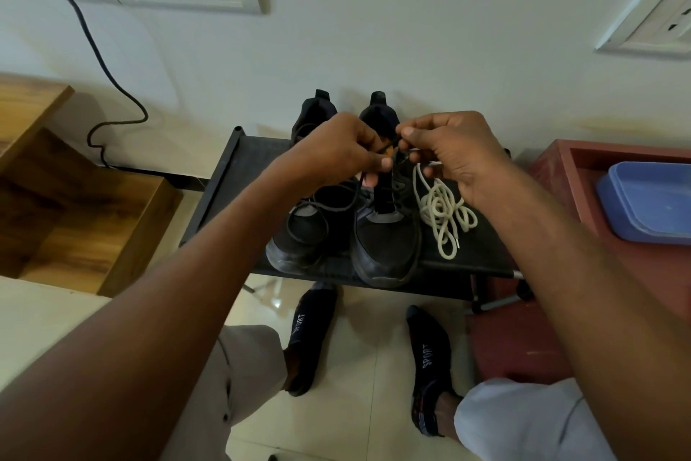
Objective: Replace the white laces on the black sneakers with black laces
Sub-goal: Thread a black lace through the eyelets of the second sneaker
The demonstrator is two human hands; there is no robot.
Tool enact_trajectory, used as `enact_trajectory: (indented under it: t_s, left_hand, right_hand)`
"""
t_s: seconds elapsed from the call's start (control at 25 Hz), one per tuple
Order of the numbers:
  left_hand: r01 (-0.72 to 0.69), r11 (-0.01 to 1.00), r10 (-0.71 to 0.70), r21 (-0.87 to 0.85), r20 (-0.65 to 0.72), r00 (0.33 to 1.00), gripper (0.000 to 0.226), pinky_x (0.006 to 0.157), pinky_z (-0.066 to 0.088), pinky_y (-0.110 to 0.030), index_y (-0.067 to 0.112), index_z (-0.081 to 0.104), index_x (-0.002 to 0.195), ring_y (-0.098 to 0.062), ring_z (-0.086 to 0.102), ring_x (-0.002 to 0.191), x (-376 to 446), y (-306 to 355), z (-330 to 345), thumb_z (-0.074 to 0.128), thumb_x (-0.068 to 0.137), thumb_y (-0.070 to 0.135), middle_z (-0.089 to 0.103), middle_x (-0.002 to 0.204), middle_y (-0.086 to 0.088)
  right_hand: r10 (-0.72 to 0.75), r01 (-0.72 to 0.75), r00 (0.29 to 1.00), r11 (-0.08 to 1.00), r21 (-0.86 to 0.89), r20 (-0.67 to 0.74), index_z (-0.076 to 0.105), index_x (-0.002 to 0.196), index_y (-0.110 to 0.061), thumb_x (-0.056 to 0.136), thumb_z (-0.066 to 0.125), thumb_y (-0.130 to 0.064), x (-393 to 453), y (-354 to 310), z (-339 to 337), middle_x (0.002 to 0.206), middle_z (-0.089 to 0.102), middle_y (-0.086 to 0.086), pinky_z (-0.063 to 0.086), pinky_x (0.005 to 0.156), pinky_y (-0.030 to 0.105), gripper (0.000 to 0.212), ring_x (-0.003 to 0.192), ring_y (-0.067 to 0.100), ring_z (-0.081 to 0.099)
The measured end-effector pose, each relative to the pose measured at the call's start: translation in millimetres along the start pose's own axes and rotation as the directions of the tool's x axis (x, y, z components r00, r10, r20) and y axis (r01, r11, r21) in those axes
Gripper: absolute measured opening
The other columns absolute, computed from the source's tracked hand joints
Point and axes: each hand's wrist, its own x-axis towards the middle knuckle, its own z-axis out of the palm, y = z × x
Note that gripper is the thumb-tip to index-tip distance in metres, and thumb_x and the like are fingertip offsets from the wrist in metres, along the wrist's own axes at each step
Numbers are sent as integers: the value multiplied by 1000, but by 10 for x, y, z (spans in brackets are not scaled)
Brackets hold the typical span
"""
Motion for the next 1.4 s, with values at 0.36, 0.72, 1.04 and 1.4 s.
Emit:
enact_trajectory:
  t_s: [0.36, 0.72, 1.04, 1.4]
  left_hand:
    - [114, 949, -96, -294, 75, 993, 21, 63, 55, -24, 7, 71, 115, -22, 78, 91, 17, -5, 52, 65, 103, 23, 80, 95, -8]
    - [50, 997, -39, 59, -170, 985, 10, 60, 64, -29, 8, 73, 90, -18, 75, 59, 42, -99, 229, 70, 98, 13, 75, 66, -7]
    - [89, 868, 51, 488, -267, 962, 6, 66, 51, -38, 27, 76, 99, -28, 63, 78, 36, -80, 479, 72, 94, 27, 68, 93, -3]
    - [212, 971, -194, 113, -151, 969, 15, 58, 64, -34, 23, 72, 86, -20, 74, 56, 111, -136, 469, 68, 100, 21, 74, 66, -7]
  right_hand:
    - [-152, 162, 986, 967, -194, 64, 79, 98, -16, 92, 75, -3, -2, 38, 16, 85, 80, 5, 49, 54, 21, 14, 72, 16, 74]
    - [-236, 321, 947, 639, -699, 219, 70, 123, -40, 91, 59, 3, 2, 204, 43, 92, 67, -6, 47, 61, 28, 54, 78, 14, 66]
    - [-164, 276, 960, 691, -668, 227, 70, 118, -41, 89, 60, 6, 48, 176, -94, 94, 70, -8, 55, 64, 30, 55, 80, 13, 69]
    - [-142, 253, 965, 728, -637, 221, 69, 116, -46, 89, 62, 1, 107, 220, -112, 93, 72, -8, 63, 78, 46, 54, 82, 17, 71]
